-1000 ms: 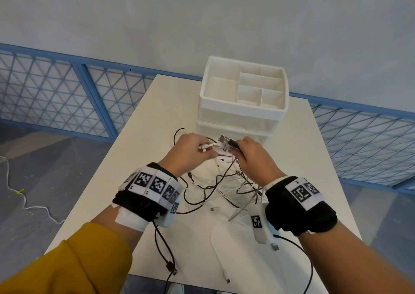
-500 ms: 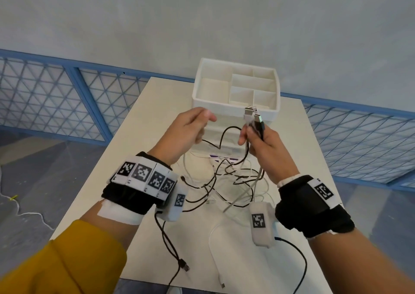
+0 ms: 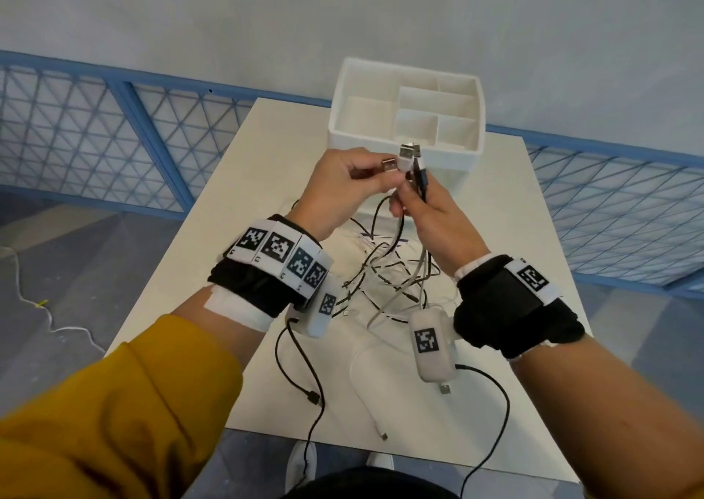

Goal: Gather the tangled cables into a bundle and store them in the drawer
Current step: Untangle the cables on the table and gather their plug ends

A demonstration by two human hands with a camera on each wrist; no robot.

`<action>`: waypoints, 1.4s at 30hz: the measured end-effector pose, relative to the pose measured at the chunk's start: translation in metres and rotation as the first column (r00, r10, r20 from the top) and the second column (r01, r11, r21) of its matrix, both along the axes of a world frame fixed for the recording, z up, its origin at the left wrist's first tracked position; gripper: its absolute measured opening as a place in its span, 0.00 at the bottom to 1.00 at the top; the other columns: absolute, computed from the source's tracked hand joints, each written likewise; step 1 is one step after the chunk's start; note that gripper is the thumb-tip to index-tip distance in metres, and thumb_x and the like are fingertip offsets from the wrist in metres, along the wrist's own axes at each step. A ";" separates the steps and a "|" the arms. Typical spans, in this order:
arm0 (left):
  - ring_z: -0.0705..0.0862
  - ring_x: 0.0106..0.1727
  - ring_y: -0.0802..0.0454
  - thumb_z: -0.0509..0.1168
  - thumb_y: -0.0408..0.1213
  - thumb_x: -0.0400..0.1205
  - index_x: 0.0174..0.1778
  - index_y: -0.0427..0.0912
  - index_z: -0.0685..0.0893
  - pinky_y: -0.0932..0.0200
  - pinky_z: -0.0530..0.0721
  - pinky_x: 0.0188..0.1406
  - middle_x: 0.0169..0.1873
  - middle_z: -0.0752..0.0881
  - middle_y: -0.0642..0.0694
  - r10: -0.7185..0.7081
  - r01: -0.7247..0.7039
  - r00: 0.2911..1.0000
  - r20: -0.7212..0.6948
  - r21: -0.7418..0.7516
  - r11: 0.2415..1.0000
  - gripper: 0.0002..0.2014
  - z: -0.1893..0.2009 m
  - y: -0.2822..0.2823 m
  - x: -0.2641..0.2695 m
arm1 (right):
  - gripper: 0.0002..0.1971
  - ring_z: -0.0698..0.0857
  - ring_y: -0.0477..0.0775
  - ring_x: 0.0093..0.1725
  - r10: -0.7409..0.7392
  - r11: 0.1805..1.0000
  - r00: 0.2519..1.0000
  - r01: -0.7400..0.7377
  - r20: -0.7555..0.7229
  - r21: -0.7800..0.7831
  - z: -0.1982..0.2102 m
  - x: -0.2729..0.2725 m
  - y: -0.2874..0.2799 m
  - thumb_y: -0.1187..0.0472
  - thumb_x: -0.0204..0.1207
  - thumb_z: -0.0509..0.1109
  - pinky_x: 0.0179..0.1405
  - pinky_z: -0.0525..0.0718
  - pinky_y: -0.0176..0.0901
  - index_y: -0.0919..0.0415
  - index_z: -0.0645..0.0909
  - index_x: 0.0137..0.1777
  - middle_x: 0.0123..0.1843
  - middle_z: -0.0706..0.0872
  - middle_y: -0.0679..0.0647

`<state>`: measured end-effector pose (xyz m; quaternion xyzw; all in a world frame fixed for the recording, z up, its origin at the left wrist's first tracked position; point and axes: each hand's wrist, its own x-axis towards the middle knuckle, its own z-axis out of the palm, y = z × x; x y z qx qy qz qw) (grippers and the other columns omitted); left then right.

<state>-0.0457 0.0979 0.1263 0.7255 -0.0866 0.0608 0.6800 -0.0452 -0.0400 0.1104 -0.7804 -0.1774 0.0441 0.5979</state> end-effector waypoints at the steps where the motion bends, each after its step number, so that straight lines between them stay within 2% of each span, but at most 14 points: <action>1: 0.84 0.40 0.58 0.69 0.26 0.74 0.58 0.33 0.83 0.64 0.82 0.52 0.39 0.84 0.45 -0.003 0.004 1.000 -0.003 0.015 1.000 0.16 -0.003 0.003 0.000 | 0.10 0.77 0.41 0.34 -0.008 1.000 1.000 0.008 -0.005 -0.021 -0.003 0.003 -0.001 0.61 0.85 0.53 0.44 0.76 0.35 0.56 0.74 0.60 0.36 0.77 0.49; 6: 0.81 0.36 0.61 0.70 0.31 0.75 0.55 0.48 0.84 0.72 0.80 0.42 0.41 0.84 0.54 -0.001 0.033 0.994 -0.111 0.289 0.957 0.14 -0.040 0.044 -0.012 | 0.10 0.78 0.46 0.25 -0.079 0.996 0.996 0.078 -0.036 -0.035 -0.011 0.021 -0.017 0.64 0.85 0.53 0.39 0.79 0.50 0.55 0.74 0.45 0.31 0.75 0.49; 11: 0.80 0.27 0.67 0.72 0.33 0.73 0.40 0.45 0.89 0.75 0.75 0.32 0.32 0.84 0.56 -0.027 0.301 0.915 -0.404 0.634 0.712 0.03 -0.107 0.078 -0.047 | 0.11 0.81 0.45 0.24 -0.075 0.995 0.992 0.080 -0.100 0.051 -0.016 0.027 -0.024 0.66 0.85 0.53 0.35 0.85 0.42 0.57 0.73 0.44 0.32 0.78 0.53; 13: 0.80 0.29 0.67 0.73 0.36 0.72 0.43 0.41 0.88 0.74 0.73 0.33 0.32 0.82 0.54 -0.033 0.379 0.885 -0.465 0.677 0.631 0.06 -0.130 0.080 -0.060 | 0.10 0.81 0.46 0.25 -0.062 0.997 0.993 0.067 -0.105 0.043 -0.018 0.028 -0.023 0.65 0.85 0.53 0.34 0.85 0.42 0.57 0.73 0.45 0.33 0.80 0.53; 15: 0.76 0.32 0.64 0.74 0.41 0.71 0.47 0.43 0.86 0.69 0.71 0.35 0.34 0.79 0.54 -0.036 0.416 0.856 -0.517 0.644 0.643 0.12 -0.144 0.077 -0.067 | 0.10 0.80 0.46 0.25 -0.057 0.998 0.992 0.061 -0.108 0.032 -0.021 0.030 -0.023 0.65 0.85 0.53 0.35 0.85 0.43 0.57 0.74 0.45 0.33 0.80 0.53; 19: 0.76 0.31 0.64 0.72 0.44 0.73 0.49 0.38 0.86 0.74 0.74 0.30 0.42 0.83 0.43 -0.054 0.516 0.799 -0.599 0.635 0.575 0.14 -0.161 0.075 -0.065 | 0.10 0.81 0.47 0.25 -0.066 0.997 0.990 0.072 -0.127 0.038 -0.026 0.034 -0.027 0.63 0.85 0.53 0.32 0.84 0.41 0.56 0.75 0.46 0.32 0.82 0.50; 22: 0.79 0.17 0.64 0.71 0.39 0.75 0.39 0.39 0.84 0.76 0.76 0.19 0.42 0.87 0.34 0.030 0.449 0.782 -0.622 0.596 0.666 0.06 -0.170 0.076 -0.062 | 0.10 0.81 0.47 0.25 -0.073 0.996 0.989 0.078 -0.132 0.039 -0.027 0.035 -0.031 0.63 0.84 0.54 0.31 0.84 0.40 0.55 0.75 0.45 0.29 0.83 0.47; 26: 0.76 0.30 0.52 0.68 0.27 0.73 0.40 0.42 0.79 0.64 0.76 0.32 0.37 0.77 0.46 0.198 0.050 0.928 -0.314 0.634 0.772 0.06 -0.168 0.072 -0.067 | 0.10 0.79 0.45 0.23 -0.057 0.998 0.992 0.059 -0.113 0.014 -0.029 0.031 -0.033 0.63 0.84 0.54 0.29 0.82 0.38 0.55 0.75 0.45 0.31 0.80 0.50; 28: 0.73 0.33 0.54 0.63 0.22 0.70 0.36 0.44 0.75 0.67 0.72 0.35 0.34 0.74 0.52 0.082 0.047 0.982 -0.170 0.639 0.768 0.11 -0.162 0.068 -0.077 | 0.11 0.77 0.44 0.22 -0.060 0.998 0.993 0.062 -0.102 0.012 -0.030 0.029 -0.034 0.64 0.85 0.54 0.27 0.81 0.36 0.55 0.75 0.44 0.31 0.79 0.51; 29: 0.75 0.35 0.54 0.62 0.23 0.69 0.37 0.43 0.77 0.65 0.73 0.38 0.36 0.75 0.52 -0.063 0.191 0.976 -0.208 0.680 0.708 0.10 -0.162 0.066 -0.082 | 0.11 0.75 0.44 0.22 -0.066 0.998 0.993 0.067 -0.093 0.010 -0.030 0.028 -0.034 0.65 0.84 0.53 0.25 0.79 0.34 0.55 0.75 0.44 0.31 0.78 0.51; 31: 0.78 0.52 0.49 0.65 0.28 0.70 0.51 0.40 0.81 0.56 0.76 0.54 0.52 0.77 0.47 -0.280 0.519 0.854 -0.439 0.763 0.385 0.14 -0.169 0.063 -0.094 | 0.11 0.72 0.43 0.21 -0.088 0.996 0.992 0.089 -0.088 0.009 -0.031 0.026 -0.034 0.64 0.85 0.53 0.23 0.74 0.33 0.54 0.74 0.44 0.30 0.76 0.51; 33: 0.71 0.64 0.46 0.69 0.32 0.71 0.62 0.41 0.76 0.56 0.71 0.66 0.65 0.69 0.44 -0.282 0.639 0.759 -0.586 0.755 0.149 0.23 -0.181 0.067 -0.101 | 0.11 0.70 0.41 0.20 -0.103 0.994 0.988 0.107 -0.117 0.024 -0.032 0.024 -0.034 0.63 0.85 0.54 0.21 0.70 0.32 0.53 0.74 0.45 0.29 0.74 0.51; 38: 0.71 0.59 0.43 0.60 0.20 0.68 0.55 0.36 0.76 0.61 0.68 0.54 0.62 0.70 0.40 -0.307 0.598 0.791 -0.530 0.775 0.203 0.19 -0.187 0.078 -0.101 | 0.10 0.67 0.41 0.21 -0.101 0.994 0.979 0.106 -0.176 0.023 -0.036 0.018 -0.033 0.62 0.85 0.54 0.20 0.65 0.33 0.52 0.76 0.46 0.28 0.72 0.51; 42: 0.74 0.53 0.44 0.56 0.24 0.73 0.45 0.38 0.80 0.60 0.63 0.46 0.52 0.75 0.44 -0.320 0.522 0.827 -0.462 0.843 0.129 0.11 -0.184 0.083 -0.097 | 0.10 0.66 0.42 0.20 -0.065 0.996 0.977 0.074 -0.202 0.039 -0.037 0.015 -0.032 0.62 0.84 0.55 0.20 0.64 0.34 0.53 0.77 0.45 0.26 0.72 0.49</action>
